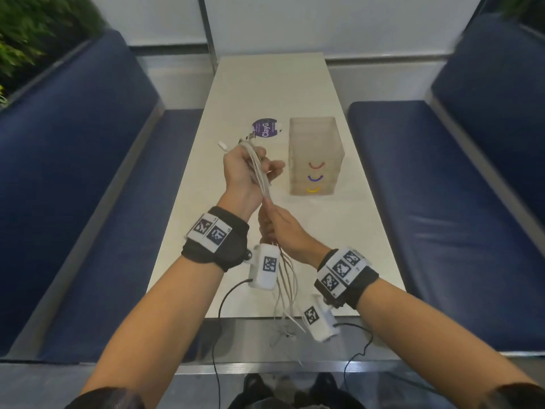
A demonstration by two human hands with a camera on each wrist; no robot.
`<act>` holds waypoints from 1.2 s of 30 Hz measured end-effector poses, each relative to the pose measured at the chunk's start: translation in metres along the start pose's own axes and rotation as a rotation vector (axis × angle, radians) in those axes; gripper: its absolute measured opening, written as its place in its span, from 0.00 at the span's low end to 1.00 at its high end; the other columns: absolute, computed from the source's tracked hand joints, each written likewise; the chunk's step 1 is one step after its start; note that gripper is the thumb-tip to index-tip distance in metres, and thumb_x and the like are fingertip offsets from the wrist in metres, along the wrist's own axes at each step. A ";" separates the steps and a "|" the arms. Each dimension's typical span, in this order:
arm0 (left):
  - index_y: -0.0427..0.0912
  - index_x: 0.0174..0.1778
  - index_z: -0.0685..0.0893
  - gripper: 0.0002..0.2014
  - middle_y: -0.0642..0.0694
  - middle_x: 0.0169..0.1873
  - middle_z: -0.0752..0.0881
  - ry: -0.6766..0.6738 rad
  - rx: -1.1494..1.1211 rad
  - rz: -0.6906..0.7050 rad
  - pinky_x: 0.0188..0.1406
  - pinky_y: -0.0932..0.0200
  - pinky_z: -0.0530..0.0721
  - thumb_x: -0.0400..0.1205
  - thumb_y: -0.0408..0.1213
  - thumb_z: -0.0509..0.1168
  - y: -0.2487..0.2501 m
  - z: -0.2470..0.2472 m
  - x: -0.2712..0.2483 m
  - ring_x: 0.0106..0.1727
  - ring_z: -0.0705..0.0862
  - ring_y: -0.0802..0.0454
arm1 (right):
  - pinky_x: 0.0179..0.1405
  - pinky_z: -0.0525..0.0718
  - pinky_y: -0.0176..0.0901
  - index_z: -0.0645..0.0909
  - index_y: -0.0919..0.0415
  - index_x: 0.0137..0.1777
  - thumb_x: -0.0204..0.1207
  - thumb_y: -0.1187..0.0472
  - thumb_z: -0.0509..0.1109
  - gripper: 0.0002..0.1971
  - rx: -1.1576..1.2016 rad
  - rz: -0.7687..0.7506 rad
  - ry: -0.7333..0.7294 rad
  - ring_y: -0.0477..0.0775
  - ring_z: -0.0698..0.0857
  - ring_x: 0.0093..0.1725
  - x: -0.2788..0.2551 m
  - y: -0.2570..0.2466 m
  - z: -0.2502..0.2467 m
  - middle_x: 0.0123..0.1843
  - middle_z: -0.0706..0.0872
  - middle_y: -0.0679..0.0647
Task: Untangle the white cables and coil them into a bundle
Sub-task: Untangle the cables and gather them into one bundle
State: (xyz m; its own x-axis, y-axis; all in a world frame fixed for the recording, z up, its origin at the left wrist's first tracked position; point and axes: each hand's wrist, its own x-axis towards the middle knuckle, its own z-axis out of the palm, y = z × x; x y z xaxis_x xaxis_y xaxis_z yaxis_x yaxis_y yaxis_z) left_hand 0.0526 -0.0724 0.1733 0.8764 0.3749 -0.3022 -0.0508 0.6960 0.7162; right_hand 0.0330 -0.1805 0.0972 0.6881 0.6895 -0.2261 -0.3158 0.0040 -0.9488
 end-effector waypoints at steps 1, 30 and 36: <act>0.40 0.25 0.74 0.18 0.46 0.15 0.68 -0.088 0.041 -0.043 0.20 0.63 0.69 0.80 0.36 0.49 0.006 0.003 -0.005 0.16 0.70 0.48 | 0.21 0.63 0.32 0.62 0.53 0.31 0.85 0.41 0.56 0.23 0.046 0.032 -0.045 0.46 0.56 0.25 0.001 -0.003 -0.004 0.26 0.58 0.47; 0.47 0.57 0.87 0.25 0.53 0.23 0.66 -0.581 1.586 -0.452 0.22 0.60 0.59 0.81 0.65 0.62 -0.024 -0.035 -0.052 0.24 0.60 0.53 | 0.32 0.81 0.44 0.79 0.67 0.62 0.81 0.70 0.63 0.12 -0.791 0.599 -0.511 0.50 0.73 0.26 0.031 -0.113 -0.080 0.33 0.76 0.56; 0.49 0.56 0.83 0.33 0.51 0.21 0.63 -0.270 1.268 -0.319 0.21 0.62 0.55 0.79 0.74 0.51 -0.031 -0.044 -0.033 0.19 0.58 0.55 | 0.26 0.74 0.41 0.75 0.67 0.47 0.84 0.71 0.53 0.09 -0.702 0.344 -0.285 0.48 0.69 0.23 0.016 -0.109 -0.049 0.31 0.72 0.57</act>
State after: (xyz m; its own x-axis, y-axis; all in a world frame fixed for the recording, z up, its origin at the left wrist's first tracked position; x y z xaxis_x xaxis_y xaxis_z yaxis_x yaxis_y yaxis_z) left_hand 0.0046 -0.0794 0.1338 0.8410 0.0683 -0.5367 0.5207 -0.3717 0.7686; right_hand 0.1101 -0.2051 0.1858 0.4060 0.7272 -0.5534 0.0675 -0.6278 -0.7754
